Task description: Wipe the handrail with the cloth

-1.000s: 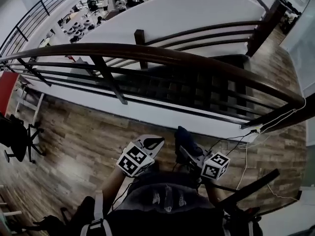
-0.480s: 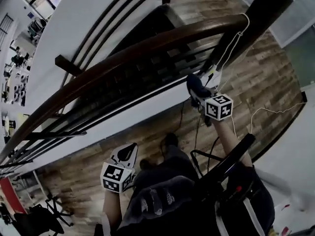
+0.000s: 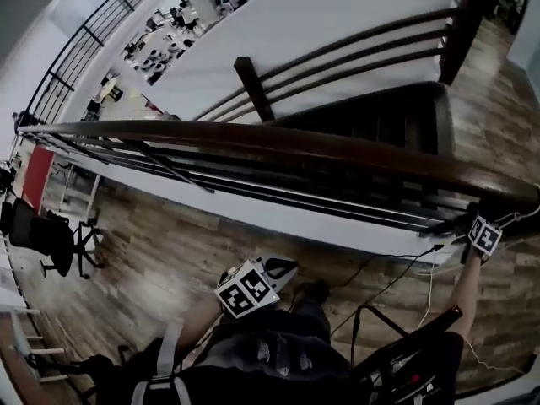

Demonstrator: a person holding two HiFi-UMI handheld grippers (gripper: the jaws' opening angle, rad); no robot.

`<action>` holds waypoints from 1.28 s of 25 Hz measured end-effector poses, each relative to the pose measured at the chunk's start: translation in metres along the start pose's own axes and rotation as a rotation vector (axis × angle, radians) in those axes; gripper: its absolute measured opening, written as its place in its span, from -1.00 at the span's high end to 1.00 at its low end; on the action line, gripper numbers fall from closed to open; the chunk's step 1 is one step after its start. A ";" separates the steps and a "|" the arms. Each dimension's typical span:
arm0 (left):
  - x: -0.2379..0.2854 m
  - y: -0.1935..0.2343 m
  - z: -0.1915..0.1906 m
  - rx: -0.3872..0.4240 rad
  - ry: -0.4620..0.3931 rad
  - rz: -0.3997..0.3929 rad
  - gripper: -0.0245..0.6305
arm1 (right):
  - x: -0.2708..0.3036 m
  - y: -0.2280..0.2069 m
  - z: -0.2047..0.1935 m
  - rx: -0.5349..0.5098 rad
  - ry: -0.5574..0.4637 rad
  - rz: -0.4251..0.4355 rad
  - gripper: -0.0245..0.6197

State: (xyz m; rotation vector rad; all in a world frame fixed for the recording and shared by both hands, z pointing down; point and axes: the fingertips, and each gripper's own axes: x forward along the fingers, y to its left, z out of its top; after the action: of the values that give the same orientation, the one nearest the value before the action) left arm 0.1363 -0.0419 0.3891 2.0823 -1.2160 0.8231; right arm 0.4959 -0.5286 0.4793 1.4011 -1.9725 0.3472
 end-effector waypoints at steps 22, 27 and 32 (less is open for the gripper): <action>-0.092 0.078 -0.074 -0.124 -0.101 0.185 0.90 | -0.045 0.389 0.030 -0.275 -0.051 0.462 0.80; -0.171 0.157 -0.153 -0.171 -0.201 0.238 0.90 | -0.077 0.541 0.027 -0.312 -0.055 0.489 0.80; -0.218 0.231 -0.236 -0.182 -0.190 0.171 0.90 | -0.091 0.658 0.037 -0.281 -0.026 0.453 0.80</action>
State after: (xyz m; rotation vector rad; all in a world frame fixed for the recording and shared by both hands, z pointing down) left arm -0.2069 0.1528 0.4166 1.9622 -1.5285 0.5726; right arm -0.0988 -0.2311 0.5008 0.7825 -2.2514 0.2396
